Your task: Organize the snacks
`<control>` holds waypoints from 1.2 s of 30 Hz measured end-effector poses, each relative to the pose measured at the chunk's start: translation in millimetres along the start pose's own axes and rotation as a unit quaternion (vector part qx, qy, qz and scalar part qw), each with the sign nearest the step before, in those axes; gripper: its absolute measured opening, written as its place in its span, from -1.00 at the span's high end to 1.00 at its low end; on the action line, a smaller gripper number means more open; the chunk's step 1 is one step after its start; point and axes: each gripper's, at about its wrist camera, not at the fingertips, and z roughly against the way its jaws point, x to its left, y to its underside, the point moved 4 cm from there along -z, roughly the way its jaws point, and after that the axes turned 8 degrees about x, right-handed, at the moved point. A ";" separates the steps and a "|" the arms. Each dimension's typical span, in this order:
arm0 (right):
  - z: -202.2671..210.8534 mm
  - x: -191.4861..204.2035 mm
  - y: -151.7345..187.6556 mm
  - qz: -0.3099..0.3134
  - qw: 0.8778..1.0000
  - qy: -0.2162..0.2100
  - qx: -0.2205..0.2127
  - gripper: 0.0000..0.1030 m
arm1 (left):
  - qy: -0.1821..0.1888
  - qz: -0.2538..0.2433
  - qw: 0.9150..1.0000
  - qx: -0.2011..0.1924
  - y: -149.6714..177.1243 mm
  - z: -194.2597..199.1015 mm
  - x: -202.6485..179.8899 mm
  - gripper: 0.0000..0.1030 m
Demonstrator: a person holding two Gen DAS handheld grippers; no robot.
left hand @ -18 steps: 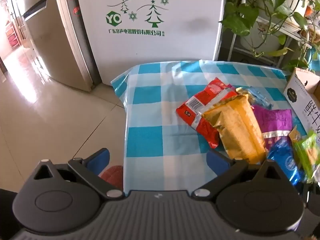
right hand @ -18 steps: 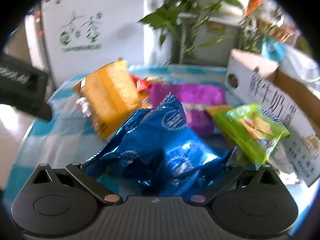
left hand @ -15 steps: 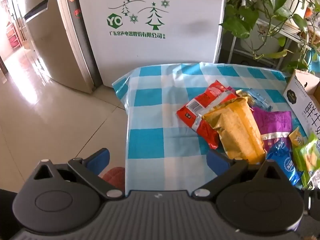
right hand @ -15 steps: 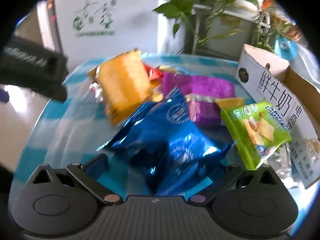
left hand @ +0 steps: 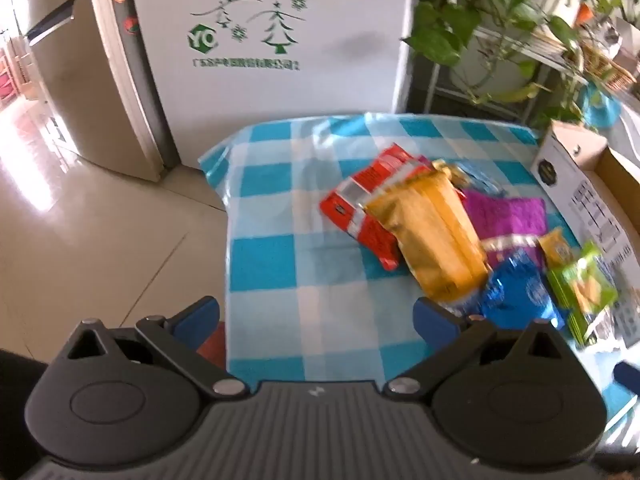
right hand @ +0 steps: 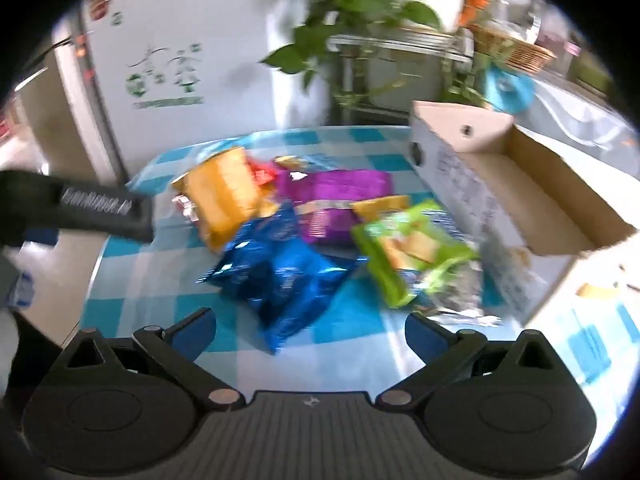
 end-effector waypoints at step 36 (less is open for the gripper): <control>-24.8 -28.2 -12.8 -0.094 0.990 0.042 0.098 -1.00 | -0.018 -0.036 0.999 0.019 22.7 -8.5 -19.4 -0.98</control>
